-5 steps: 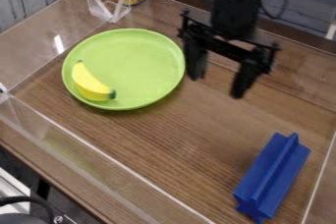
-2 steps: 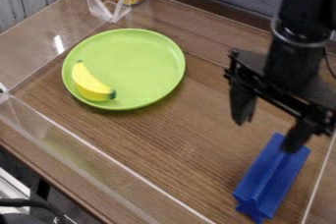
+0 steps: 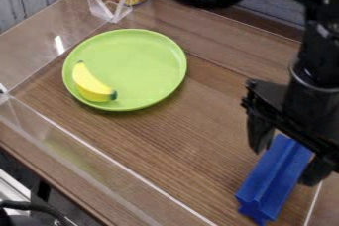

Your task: Put the blue object in the green plate

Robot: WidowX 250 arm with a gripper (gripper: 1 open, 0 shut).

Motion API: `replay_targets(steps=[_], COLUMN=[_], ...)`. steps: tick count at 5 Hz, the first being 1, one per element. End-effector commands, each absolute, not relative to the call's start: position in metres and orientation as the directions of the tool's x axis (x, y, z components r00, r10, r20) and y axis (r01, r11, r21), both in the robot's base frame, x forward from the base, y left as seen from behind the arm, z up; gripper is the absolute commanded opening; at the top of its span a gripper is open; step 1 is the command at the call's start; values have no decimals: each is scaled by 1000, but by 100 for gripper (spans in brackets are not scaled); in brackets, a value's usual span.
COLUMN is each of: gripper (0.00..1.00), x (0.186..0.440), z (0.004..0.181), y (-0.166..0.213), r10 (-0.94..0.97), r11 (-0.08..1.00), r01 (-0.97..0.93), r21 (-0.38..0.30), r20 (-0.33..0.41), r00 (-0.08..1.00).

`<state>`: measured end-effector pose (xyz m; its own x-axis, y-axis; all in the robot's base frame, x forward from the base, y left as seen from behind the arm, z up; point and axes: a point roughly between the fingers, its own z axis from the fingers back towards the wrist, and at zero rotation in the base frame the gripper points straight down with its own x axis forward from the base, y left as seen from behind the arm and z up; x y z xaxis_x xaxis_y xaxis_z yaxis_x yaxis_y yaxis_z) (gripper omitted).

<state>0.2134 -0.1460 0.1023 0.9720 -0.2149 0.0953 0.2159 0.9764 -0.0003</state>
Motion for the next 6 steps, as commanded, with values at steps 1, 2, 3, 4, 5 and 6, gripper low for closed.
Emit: replay_targets(steps=[1,2,3,4,5,6], gripper=[100,100,100,100,100,100], x=[215,215,216,217,218,220], z=[102,94,84,74,68,63], y=[-150,-153,-155,-155,-155,-154], r10=[-224,-233,-239,-242,-236,-232], r11=[974,971,968,966,967,967], r01=[228,239,248,253,250,249], r21=[-17,-26,-37,-42,-51,-58], r20=[140,152,166,183,199,211], r00=[965,961,957,953,951,949])
